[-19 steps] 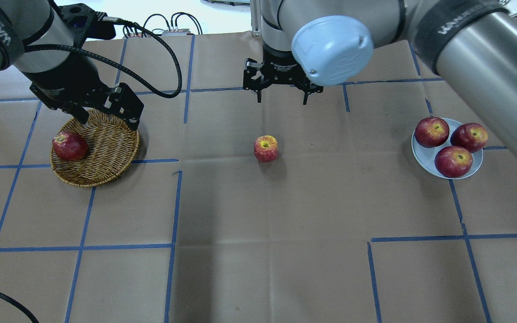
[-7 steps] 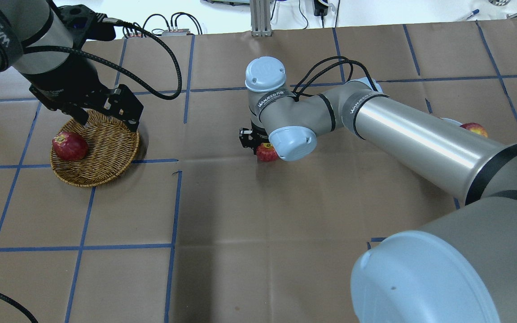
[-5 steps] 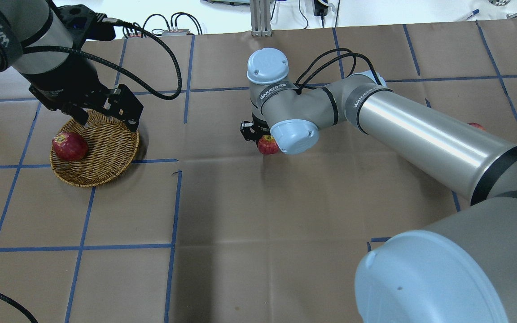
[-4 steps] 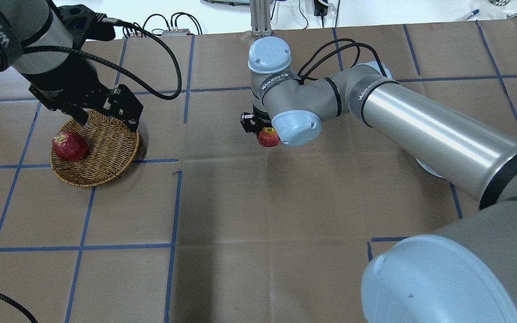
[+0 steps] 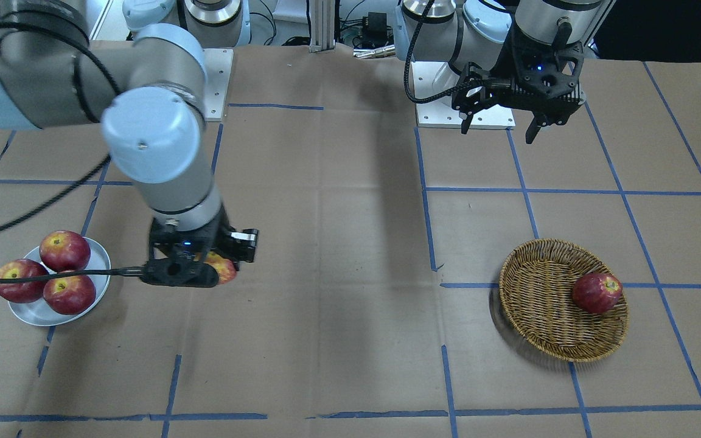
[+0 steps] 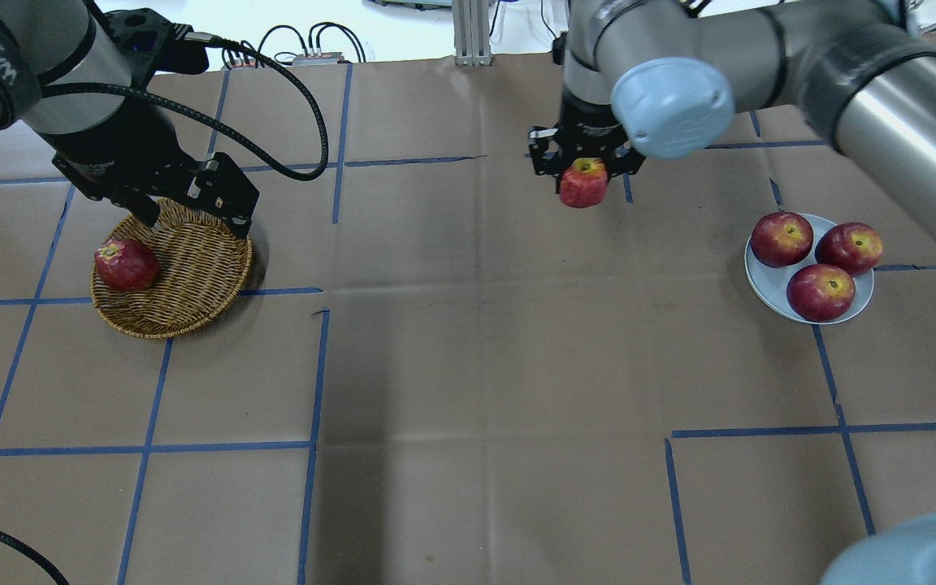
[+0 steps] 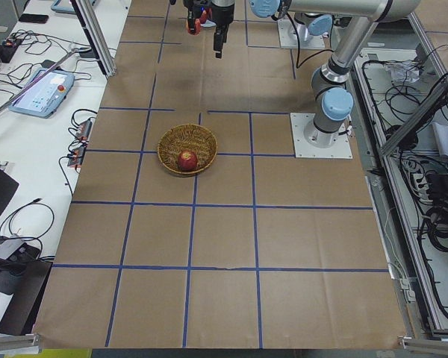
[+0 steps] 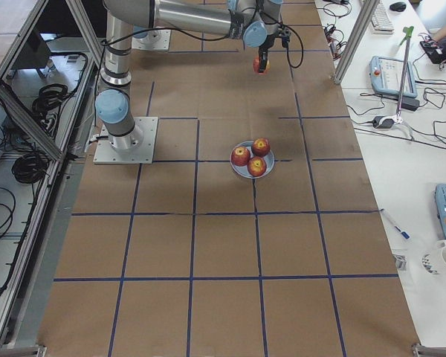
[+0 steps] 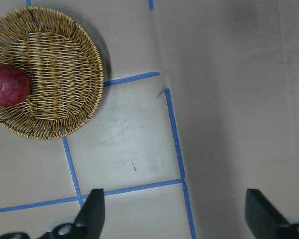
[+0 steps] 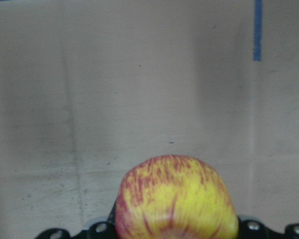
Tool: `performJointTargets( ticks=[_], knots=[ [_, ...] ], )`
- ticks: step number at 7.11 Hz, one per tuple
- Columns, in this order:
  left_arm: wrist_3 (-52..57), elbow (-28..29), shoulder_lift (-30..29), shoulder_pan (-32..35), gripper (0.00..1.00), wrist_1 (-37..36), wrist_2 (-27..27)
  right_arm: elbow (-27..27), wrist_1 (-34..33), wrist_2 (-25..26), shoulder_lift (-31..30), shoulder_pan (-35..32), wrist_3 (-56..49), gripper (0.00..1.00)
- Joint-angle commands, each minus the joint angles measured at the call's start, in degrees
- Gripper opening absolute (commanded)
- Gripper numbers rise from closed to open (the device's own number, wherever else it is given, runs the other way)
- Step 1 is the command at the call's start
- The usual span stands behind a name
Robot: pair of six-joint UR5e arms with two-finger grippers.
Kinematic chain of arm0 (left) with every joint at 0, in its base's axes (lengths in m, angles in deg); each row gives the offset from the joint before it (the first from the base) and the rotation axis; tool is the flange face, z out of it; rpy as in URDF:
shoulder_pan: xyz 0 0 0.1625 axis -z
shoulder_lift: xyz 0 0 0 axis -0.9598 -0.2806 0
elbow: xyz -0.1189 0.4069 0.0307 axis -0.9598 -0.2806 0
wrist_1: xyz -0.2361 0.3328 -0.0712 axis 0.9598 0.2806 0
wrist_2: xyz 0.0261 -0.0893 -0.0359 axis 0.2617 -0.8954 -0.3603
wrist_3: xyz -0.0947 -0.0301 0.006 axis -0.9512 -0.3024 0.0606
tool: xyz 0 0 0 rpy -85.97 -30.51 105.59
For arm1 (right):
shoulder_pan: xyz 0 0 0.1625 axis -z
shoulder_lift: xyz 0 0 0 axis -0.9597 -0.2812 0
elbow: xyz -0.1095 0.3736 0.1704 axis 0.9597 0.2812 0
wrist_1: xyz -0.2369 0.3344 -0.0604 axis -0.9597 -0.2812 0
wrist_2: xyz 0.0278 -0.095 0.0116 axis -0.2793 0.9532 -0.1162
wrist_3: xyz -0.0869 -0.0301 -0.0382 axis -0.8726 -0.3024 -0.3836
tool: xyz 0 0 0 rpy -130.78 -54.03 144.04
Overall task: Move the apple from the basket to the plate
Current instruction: 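Carry the apple with the right gripper over the white plate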
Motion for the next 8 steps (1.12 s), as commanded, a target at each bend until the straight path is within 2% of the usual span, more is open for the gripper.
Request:
performJointTargets(
  ticks=[1,2,4,5,6,8],
  knots=[
    [0.0,0.0,0.1,0.0,0.99,0.1,0.1,-4.0,1.2,0.5,-3.8,15.3,-20.4,0.51],
    [0.0,0.0,0.1,0.0,0.99,0.0,0.1,-5.7,0.9,0.2,-4.2,21.9,-27.2,0.51],
    [0.1,0.0,0.4,0.0,0.99,0.1,0.1,-7.1,-0.3,-0.2,-3.7,29.9,-38.0,0.50],
    [0.0,0.0,0.4,0.0,0.99,0.1,0.1,-9.5,-3.7,-0.3,-3.7,31.8,-41.5,0.50],
    [0.1,0.0,0.4,0.0,0.99,0.1,0.1,-12.9,-8.4,-0.2,-3.6,32.6,-42.3,0.51],
    [0.1,0.0,0.5,0.0,0.99,0.2,0.1,-17.5,-13.8,0.0,-3.4,32.9,-42.3,0.51]
  ],
)
